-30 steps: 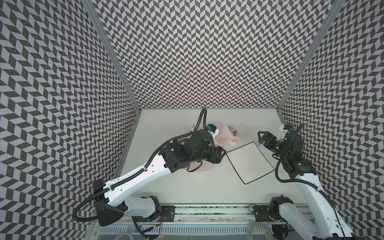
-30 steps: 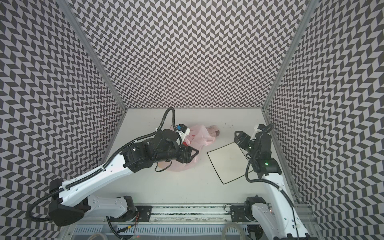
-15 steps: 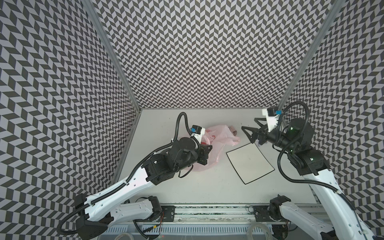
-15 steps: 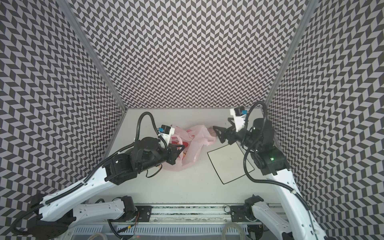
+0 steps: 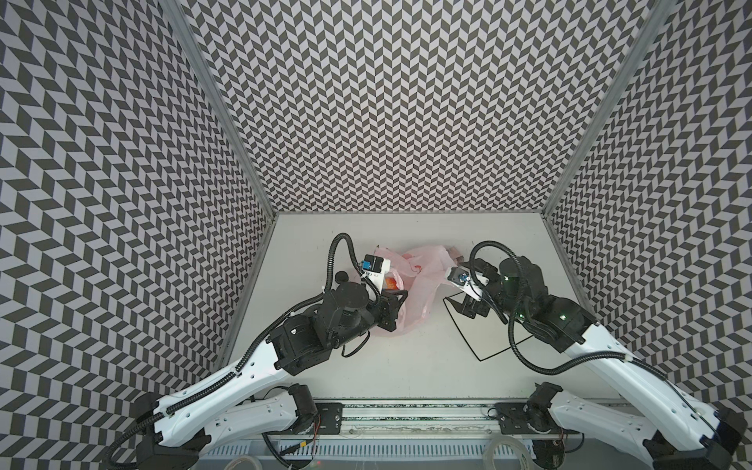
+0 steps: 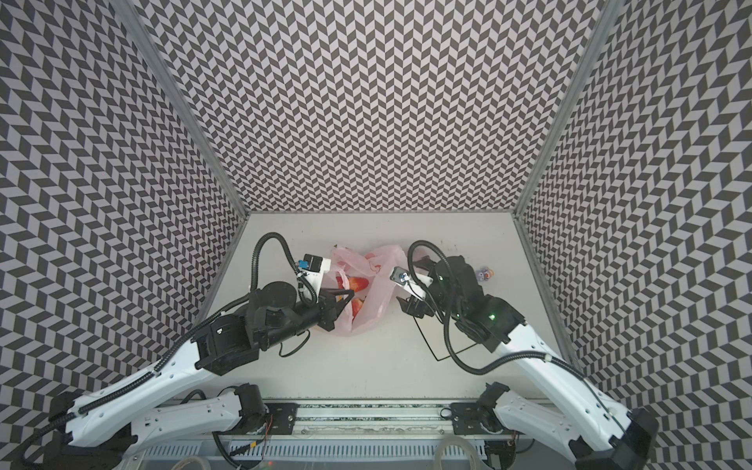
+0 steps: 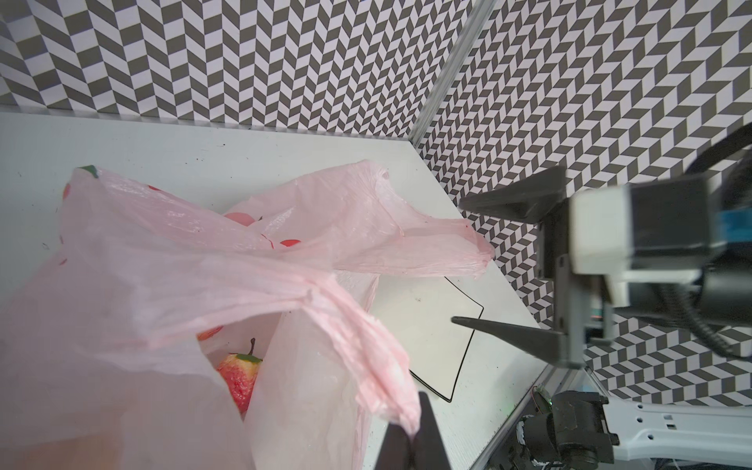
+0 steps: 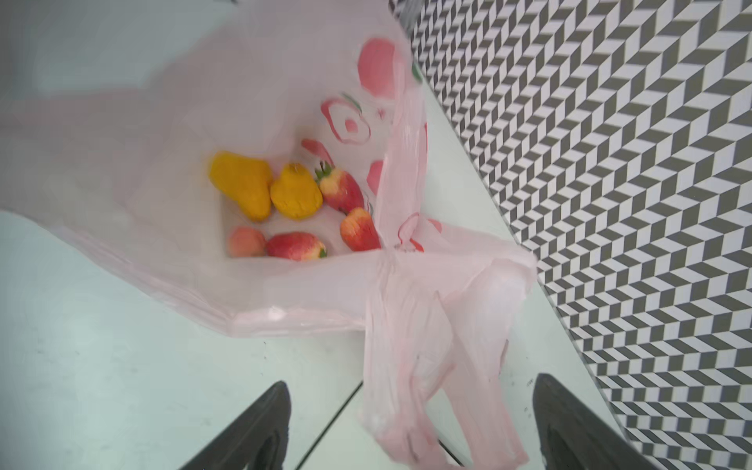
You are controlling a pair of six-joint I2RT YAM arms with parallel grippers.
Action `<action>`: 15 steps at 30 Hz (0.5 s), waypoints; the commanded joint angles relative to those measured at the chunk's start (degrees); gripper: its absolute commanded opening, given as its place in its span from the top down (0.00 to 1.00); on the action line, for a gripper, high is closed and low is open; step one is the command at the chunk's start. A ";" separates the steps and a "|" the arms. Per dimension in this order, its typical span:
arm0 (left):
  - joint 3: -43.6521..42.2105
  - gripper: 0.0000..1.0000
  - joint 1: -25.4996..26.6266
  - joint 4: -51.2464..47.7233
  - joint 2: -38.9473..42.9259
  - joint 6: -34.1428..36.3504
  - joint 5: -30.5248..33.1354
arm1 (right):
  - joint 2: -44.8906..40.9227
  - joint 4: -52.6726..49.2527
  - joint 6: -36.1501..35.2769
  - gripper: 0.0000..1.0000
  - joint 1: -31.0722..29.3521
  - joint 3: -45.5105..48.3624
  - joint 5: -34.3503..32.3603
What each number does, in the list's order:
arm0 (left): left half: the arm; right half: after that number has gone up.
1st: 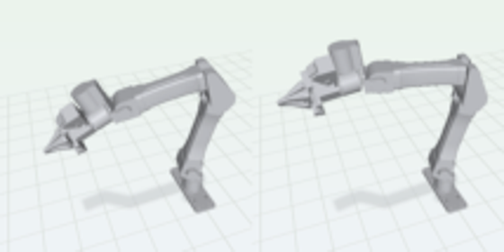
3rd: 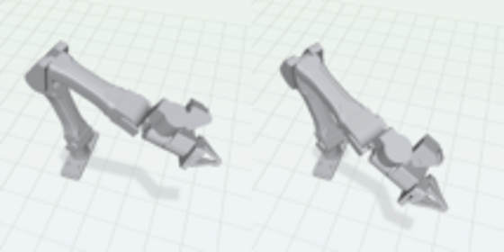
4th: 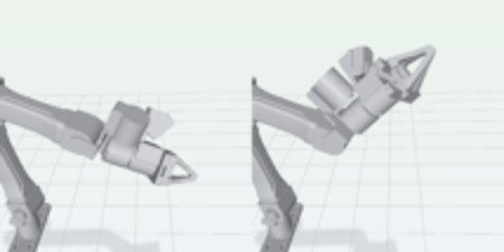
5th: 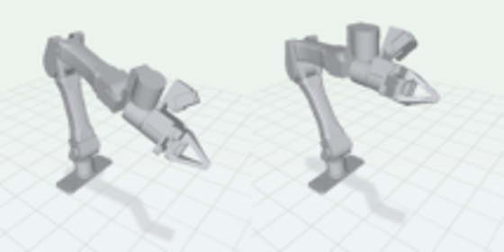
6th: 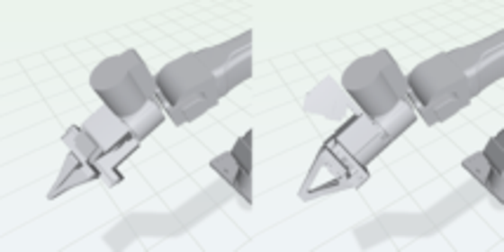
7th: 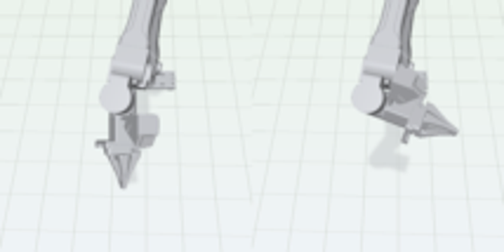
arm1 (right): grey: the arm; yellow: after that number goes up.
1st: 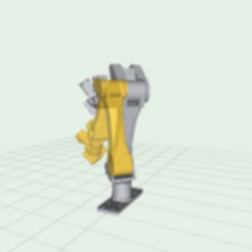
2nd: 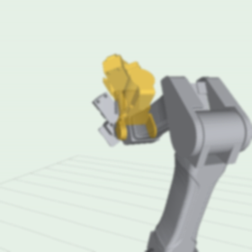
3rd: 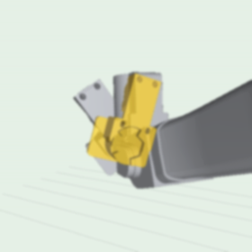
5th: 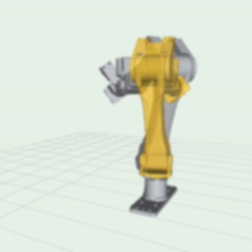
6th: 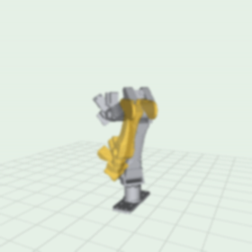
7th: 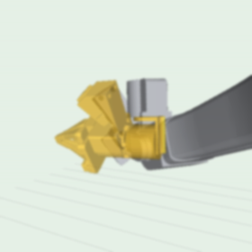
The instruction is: Take the fake fruits out of the plastic bag
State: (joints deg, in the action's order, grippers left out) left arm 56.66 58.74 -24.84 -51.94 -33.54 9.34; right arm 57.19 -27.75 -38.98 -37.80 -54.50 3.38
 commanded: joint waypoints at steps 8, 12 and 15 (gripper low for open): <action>0.85 1.00 -1.13 -0.44 0.44 -2.22 7.48 | 4.68 21.22 8.38 0.73 -0.26 0.01 5.97; 3.21 1.00 -7.52 4.88 -1.63 -1.04 5.68 | 5.44 31.26 18.76 0.92 -0.26 -0.61 4.59; 6.73 1.00 -15.00 10.82 -4.56 -0.57 -1.60 | 7.97 37.24 28.43 1.00 -0.18 -3.57 -1.14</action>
State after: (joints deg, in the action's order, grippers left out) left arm 59.27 48.36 -21.41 -54.87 -34.35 11.84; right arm 63.35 -2.96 -22.33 -37.80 -54.54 5.89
